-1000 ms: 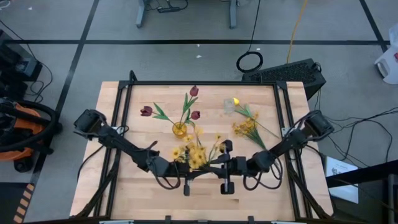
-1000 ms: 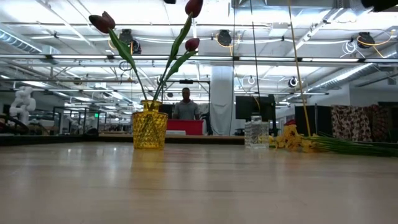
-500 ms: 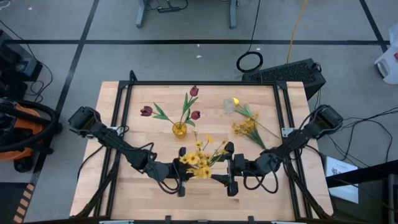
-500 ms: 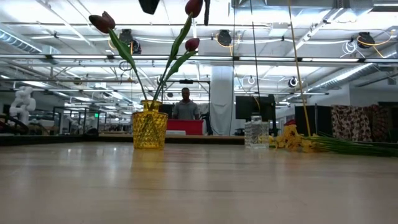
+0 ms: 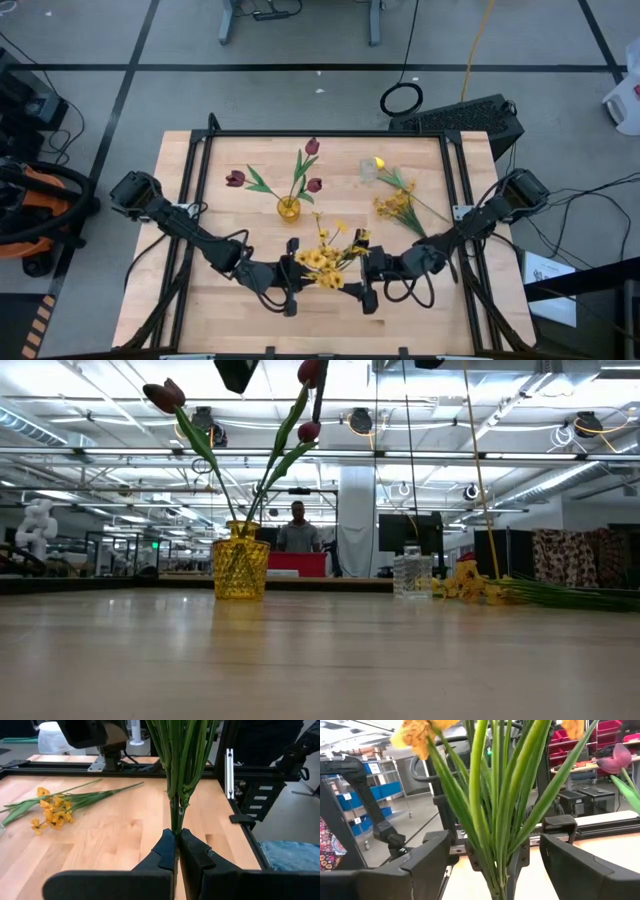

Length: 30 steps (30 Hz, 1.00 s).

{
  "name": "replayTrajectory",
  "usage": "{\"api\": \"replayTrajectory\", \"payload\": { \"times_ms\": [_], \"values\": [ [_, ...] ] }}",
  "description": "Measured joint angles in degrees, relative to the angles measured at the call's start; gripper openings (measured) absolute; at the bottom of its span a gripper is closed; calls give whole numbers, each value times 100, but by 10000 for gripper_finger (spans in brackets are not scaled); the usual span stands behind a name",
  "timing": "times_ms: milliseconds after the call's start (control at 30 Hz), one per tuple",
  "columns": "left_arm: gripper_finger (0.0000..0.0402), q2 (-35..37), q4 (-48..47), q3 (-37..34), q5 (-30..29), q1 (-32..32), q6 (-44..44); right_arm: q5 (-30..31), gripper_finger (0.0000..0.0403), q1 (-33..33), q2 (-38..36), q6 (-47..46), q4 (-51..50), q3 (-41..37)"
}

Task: Sort flowers into vase by color
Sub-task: Put the yellow flowers into the transparent vase

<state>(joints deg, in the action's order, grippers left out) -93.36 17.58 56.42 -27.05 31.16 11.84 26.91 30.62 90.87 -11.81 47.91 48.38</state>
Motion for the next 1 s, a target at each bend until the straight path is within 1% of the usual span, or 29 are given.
{"api": "replayTrajectory", "payload": {
  "times_ms": [267,367,467,667,767,933,967,1000],
  "values": [
    [11,0,-107,0,17,-4,142,-2,295,-24,2,128,75,0],
    [11,0,-107,0,26,-6,144,1,283,-36,2,196,82,0],
    [12,0,-107,0,26,-5,144,-10,259,-71,2,197,115,0],
    [12,0,-105,0,26,-6,160,-123,188,-169,2,199,118,0],
    [13,0,-105,0,26,-6,159,-441,137,-226,2,199,115,0],
    [13,0,-110,-2,26,-7,159,-484,24,-243,2,281,79,0],
    [13,0,-113,-2,22,-6,161,-486,14,-241,2,334,78,0],
    [14,0,-111,-2,0,-6,213,-484,12,-241,2,350,78,0]
  ]
}}
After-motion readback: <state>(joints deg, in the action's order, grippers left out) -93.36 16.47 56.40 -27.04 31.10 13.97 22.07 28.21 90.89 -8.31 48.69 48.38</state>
